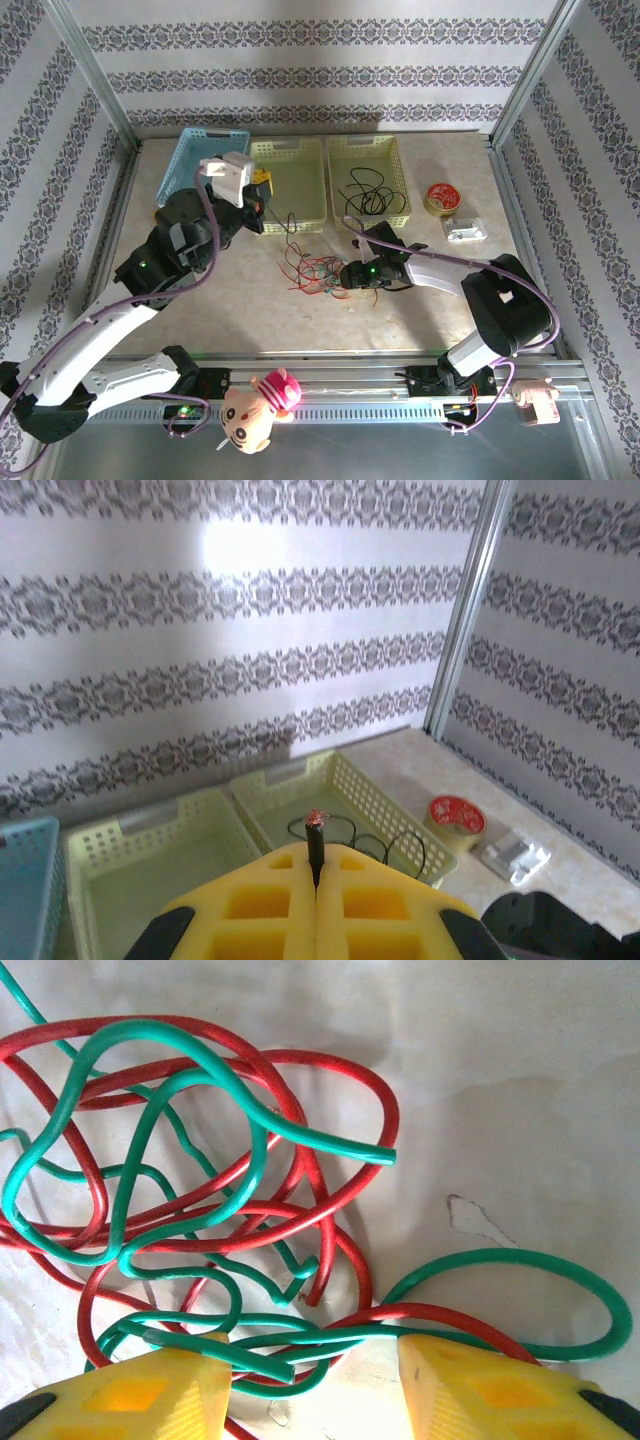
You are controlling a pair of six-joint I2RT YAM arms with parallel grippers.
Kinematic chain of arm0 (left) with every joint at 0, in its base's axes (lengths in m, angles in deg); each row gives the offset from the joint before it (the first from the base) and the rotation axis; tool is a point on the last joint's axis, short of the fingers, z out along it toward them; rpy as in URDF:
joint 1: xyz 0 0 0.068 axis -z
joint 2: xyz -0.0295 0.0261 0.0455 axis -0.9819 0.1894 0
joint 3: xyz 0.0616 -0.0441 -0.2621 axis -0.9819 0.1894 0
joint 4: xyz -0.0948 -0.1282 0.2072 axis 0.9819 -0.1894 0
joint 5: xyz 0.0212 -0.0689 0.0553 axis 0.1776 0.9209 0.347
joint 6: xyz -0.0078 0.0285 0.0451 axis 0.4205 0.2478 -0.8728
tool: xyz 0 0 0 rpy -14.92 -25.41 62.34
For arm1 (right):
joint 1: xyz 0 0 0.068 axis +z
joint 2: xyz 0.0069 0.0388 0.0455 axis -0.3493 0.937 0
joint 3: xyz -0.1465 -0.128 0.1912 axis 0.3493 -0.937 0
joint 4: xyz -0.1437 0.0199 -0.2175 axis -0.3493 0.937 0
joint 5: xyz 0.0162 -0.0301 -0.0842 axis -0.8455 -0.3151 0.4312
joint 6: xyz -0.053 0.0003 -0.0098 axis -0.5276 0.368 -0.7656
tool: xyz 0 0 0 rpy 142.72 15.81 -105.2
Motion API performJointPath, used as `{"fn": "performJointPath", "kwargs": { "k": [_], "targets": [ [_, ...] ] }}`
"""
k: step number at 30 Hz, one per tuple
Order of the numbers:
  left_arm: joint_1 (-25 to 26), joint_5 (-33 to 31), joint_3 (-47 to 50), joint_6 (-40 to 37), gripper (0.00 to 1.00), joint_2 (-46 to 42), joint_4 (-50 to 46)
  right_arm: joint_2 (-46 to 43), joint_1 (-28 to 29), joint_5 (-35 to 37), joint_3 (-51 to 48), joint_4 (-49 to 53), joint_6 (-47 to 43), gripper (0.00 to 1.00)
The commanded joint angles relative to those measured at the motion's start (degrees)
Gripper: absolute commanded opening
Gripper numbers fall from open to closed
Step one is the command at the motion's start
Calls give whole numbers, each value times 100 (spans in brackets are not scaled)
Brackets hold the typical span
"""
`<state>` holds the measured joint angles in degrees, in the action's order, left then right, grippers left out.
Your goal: Untangle the cables
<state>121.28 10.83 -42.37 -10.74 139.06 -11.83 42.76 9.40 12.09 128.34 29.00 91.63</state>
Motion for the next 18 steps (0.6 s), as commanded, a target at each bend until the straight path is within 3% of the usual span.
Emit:
{"fn": "performJointPath", "kwargs": {
  "k": [1,13,18],
  "targets": [
    [-80,-124,-537,-376,0,-155,-108,13,-117,149,-212,213,135,51],
    [-80,-550,-2575,-996,0,500,-149,-25,-181,74,-375,39,165,50],
    [-80,-382,-2942,-913,0,1064,-465,-592,-190,143,-397,-35,161,51]
  ]
}}
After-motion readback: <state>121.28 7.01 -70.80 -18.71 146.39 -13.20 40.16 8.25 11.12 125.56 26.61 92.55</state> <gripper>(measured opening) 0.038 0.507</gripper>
